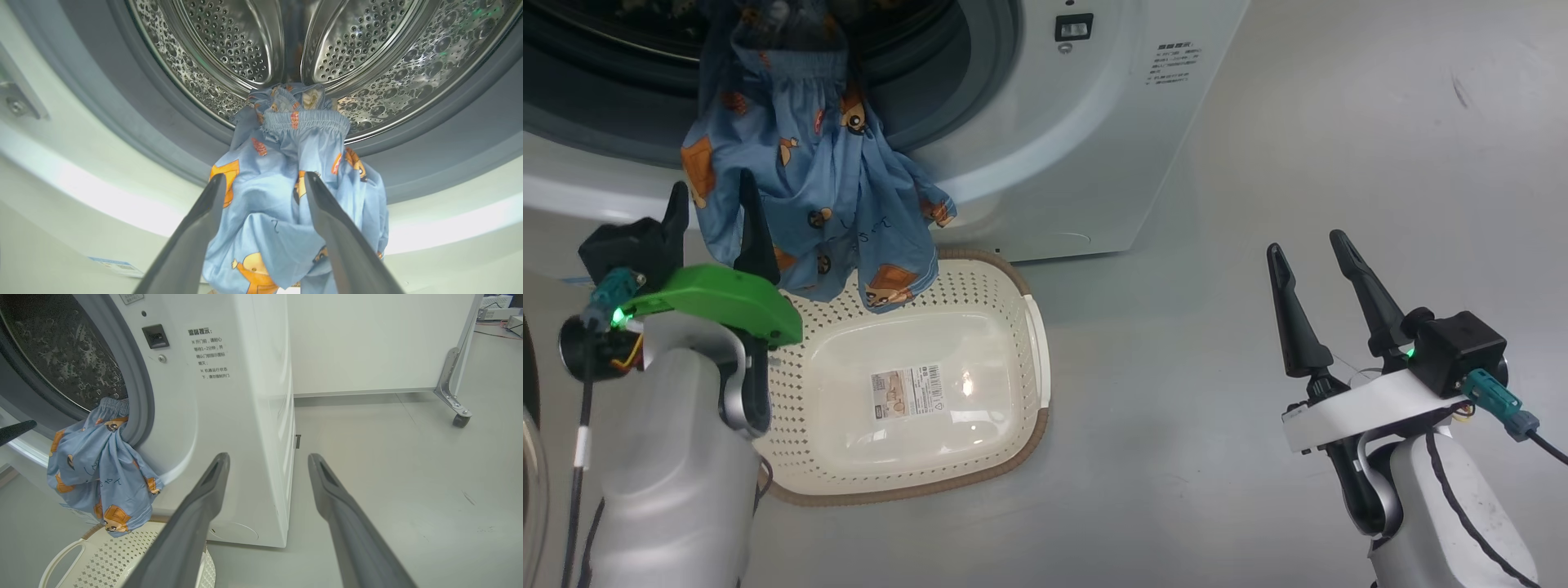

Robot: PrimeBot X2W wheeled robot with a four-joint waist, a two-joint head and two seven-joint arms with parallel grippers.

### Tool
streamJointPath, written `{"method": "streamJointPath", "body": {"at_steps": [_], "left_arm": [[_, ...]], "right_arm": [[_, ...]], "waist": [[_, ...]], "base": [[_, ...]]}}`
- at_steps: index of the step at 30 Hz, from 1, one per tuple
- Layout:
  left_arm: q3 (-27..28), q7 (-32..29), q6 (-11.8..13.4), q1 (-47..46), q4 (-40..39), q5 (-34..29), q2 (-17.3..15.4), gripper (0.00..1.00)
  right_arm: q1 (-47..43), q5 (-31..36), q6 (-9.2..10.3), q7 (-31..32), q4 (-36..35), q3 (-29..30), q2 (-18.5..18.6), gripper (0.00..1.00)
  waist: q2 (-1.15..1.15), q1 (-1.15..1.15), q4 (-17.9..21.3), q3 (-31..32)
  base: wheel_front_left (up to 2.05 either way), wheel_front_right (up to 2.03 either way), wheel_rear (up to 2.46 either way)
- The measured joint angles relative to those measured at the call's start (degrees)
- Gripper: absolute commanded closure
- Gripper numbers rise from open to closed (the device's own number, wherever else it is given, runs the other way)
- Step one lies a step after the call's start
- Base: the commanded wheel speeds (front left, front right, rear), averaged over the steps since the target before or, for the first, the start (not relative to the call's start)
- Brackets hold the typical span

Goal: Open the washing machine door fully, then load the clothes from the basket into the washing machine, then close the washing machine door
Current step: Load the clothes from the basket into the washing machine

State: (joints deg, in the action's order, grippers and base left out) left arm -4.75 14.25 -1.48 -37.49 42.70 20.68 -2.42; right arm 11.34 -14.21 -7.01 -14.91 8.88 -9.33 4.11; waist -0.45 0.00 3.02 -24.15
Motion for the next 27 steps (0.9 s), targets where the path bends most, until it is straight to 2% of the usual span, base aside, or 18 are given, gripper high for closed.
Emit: {"method": "streamJointPath", "body": {"at_steps": [11,17,27], "left_arm": [[0.93,0.02,-0.35,10.81,-7.26,0.51,0.03,0.0],[0.96,0.02,-0.54,14.76,-12.93,-0.59,0.03,0.0],[1.78,0.02,-0.55,22.84,-17.22,-0.67,0.03,0.0]], "right_arm": [[0.02,0.25,0.0,0.0,-0.18,0.82,0.1,0.0],[0.02,0.68,0.0,0.0,-0.16,0.8,0.13,0.0],[-0.24,0.69,0.0,0.0,0.46,1.3,0.12,0.0]], "waist": [[0.0,0.0,-1.98,-0.3],[0.0,0.0,-2.18,-0.21],[0.0,0.0,-2.0,2.05]], "base": [[0.0,0.0,0.0],[0.0,0.0,0.0],[0.0,0.0,0.0]]}}
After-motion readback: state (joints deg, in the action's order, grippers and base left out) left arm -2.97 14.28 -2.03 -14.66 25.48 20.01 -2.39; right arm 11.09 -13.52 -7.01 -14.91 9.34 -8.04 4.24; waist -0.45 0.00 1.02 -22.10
